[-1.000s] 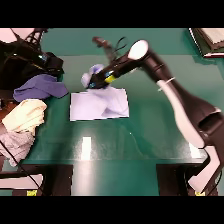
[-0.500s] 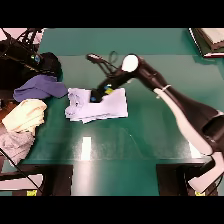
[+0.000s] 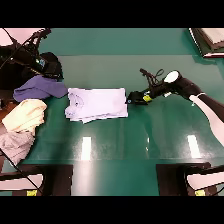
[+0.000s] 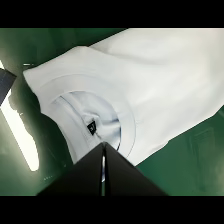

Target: Fold the shirts.

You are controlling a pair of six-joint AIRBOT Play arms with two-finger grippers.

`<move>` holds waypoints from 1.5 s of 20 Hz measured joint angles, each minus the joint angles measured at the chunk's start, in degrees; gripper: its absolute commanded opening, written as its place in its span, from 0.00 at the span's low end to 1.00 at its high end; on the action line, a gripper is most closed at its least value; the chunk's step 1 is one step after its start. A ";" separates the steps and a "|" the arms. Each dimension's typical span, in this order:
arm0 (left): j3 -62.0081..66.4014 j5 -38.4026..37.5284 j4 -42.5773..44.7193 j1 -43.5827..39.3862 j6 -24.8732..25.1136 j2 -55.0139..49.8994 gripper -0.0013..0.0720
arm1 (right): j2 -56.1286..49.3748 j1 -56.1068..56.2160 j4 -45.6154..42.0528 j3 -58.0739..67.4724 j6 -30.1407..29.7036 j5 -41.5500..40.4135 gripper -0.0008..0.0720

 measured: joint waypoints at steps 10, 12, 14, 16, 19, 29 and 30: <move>-0.22 1.31 -2.60 0.00 0.07 0.00 0.05 | -13.77 7.78 12.52 9.75 -3.32 -5.55 0.05; -0.22 1.33 -2.62 0.00 0.07 0.00 0.05 | -14.73 9.51 13.92 11.76 -5.01 -5.97 0.03; -0.22 1.33 -2.64 0.00 0.07 0.00 0.05 | -15.08 10.38 14.34 13.22 -6.56 -5.90 0.03; -0.22 1.20 -2.64 0.00 0.07 0.00 0.05 | -13.75 9.84 14.16 13.38 -7.45 -5.60 0.03; -0.22 0.63 -2.67 0.00 0.07 0.00 0.05 | -7.74 5.75 12.33 9.60 -8.15 -5.49 0.03; -0.22 0.09 -2.86 0.00 0.02 0.00 0.05 | 23.74 -36.96 4.44 -15.54 -8.59 -9.60 0.03; -0.22 0.15 -2.97 0.00 -0.11 0.00 0.05 | 25.92 -42.07 4.07 -17.16 -8.59 -10.54 0.03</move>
